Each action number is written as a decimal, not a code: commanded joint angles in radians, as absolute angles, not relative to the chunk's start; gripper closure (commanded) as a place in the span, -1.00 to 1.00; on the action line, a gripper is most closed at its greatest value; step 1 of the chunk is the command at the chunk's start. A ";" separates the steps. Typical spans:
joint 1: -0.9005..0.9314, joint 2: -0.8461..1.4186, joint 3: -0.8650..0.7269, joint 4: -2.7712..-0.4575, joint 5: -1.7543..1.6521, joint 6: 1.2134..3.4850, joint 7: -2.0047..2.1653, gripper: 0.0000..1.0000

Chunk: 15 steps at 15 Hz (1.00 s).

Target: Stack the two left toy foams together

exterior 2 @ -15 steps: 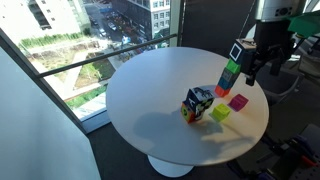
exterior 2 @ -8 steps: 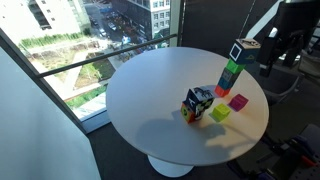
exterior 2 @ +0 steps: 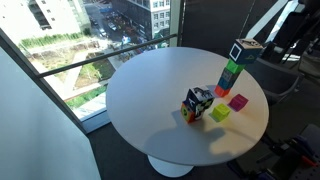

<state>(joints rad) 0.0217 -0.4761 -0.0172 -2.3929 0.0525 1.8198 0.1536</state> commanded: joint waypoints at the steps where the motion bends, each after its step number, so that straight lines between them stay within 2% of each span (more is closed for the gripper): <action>1: 0.005 -0.536 -0.027 -2.425 0.099 1.863 0.126 -1.00; 15: -0.015 -0.533 0.020 -2.407 0.040 1.884 0.170 -1.00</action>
